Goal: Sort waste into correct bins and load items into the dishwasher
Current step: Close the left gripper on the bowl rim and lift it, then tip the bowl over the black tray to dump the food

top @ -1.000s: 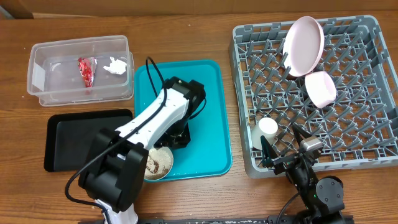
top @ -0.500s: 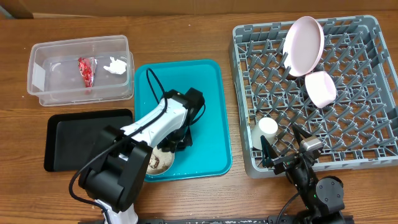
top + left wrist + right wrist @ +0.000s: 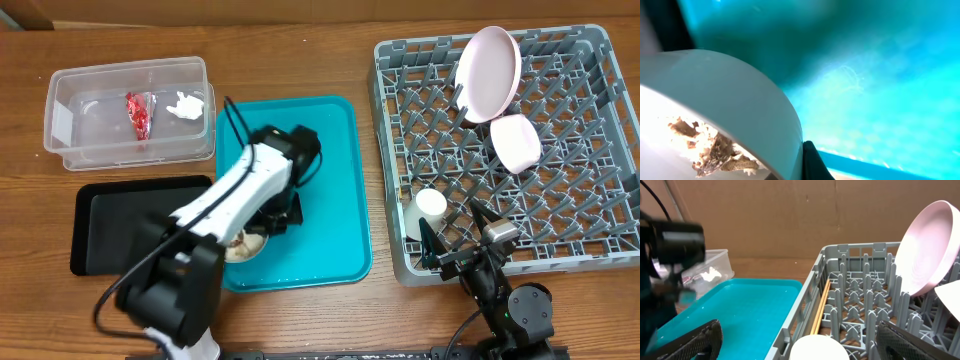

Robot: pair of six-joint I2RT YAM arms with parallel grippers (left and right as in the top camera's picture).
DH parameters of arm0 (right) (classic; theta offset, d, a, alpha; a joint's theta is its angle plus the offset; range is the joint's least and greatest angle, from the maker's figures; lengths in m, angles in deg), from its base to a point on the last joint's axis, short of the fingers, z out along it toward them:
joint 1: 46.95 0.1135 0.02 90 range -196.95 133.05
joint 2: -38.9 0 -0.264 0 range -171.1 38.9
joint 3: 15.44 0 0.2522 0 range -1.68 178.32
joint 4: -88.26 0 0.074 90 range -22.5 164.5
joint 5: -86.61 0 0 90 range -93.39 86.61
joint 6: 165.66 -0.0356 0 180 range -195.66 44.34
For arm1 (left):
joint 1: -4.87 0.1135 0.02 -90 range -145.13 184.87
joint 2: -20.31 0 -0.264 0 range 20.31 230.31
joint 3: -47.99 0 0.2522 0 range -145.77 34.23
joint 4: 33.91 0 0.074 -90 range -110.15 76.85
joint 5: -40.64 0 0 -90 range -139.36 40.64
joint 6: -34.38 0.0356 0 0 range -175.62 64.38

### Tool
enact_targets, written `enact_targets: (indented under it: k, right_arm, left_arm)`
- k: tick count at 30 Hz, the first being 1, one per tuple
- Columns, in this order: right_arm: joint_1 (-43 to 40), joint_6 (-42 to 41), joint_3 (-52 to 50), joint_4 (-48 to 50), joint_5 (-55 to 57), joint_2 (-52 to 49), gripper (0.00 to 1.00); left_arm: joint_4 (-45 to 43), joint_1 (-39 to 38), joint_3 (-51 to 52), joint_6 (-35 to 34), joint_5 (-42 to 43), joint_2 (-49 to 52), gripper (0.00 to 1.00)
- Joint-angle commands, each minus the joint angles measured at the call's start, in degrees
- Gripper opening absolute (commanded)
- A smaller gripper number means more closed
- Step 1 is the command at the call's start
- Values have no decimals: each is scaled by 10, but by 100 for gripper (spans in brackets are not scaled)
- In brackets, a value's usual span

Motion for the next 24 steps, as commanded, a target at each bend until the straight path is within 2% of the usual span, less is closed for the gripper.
enact_targets:
  k: [1,7,17,24]
  right_arm:
    - [-3,-2,-6,3,2,5,100]
    - [-3,-2,-6,3,2,5,100]
    - [-3,-2,-6,3,2,5,100]
    - [-3,-2,-6,3,2,5,100]
  left_arm:
    - [7,45,-24,38,28,-77,4]
    - [-15,197,-24,167,211,-142,4]
    - [-33,508,-23,400,508,-145,6]
    - [-56,581,-2,530,647,-145,4]
